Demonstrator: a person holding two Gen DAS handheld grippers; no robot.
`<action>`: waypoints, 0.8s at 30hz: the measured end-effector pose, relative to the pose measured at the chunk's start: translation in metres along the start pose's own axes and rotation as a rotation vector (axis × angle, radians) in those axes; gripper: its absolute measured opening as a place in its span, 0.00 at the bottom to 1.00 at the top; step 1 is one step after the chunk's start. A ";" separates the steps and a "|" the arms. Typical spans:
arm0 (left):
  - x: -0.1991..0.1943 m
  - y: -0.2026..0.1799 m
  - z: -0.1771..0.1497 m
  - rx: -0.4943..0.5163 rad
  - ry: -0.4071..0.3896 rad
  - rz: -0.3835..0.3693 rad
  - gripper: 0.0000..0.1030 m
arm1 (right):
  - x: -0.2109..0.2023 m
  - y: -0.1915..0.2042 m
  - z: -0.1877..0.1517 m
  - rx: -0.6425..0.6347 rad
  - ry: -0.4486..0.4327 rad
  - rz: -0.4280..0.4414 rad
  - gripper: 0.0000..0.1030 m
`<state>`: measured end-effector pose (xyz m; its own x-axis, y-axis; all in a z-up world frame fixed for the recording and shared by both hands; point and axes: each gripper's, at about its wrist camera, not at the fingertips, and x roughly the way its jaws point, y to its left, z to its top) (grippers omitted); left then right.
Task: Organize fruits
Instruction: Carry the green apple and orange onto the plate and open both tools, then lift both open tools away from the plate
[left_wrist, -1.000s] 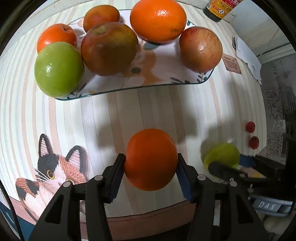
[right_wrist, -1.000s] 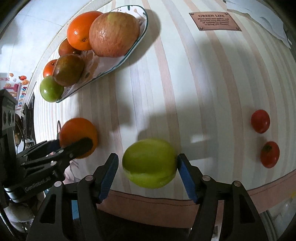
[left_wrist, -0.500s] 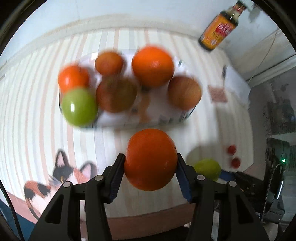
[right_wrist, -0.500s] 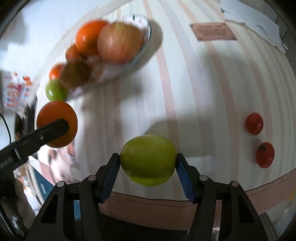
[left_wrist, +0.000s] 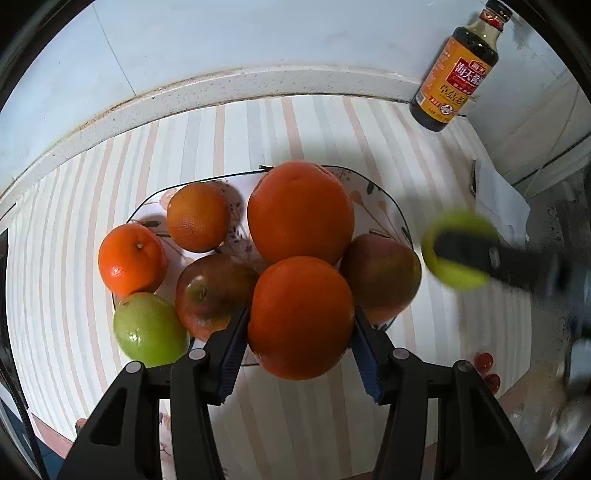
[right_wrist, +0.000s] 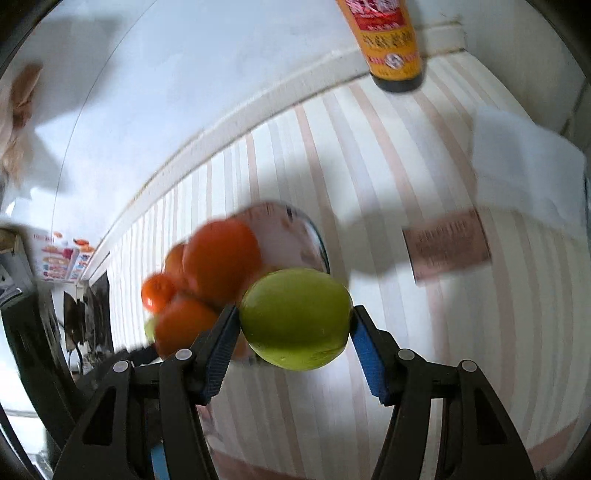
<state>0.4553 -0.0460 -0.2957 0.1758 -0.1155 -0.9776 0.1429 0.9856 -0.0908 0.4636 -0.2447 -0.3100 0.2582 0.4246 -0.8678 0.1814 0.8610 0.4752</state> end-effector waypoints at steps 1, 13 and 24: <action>0.001 0.001 0.000 -0.008 0.002 -0.006 0.49 | 0.004 0.004 0.009 -0.003 0.000 -0.005 0.62; 0.005 0.004 0.010 -0.044 -0.020 -0.010 0.49 | 0.062 0.026 0.063 -0.044 0.086 -0.034 0.63; -0.021 0.022 0.015 -0.110 -0.048 -0.014 0.69 | 0.052 0.017 0.062 -0.031 0.102 -0.074 0.92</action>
<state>0.4697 -0.0234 -0.2745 0.2215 -0.1322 -0.9662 0.0382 0.9912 -0.1269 0.5390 -0.2253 -0.3379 0.1468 0.3843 -0.9115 0.1668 0.8986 0.4058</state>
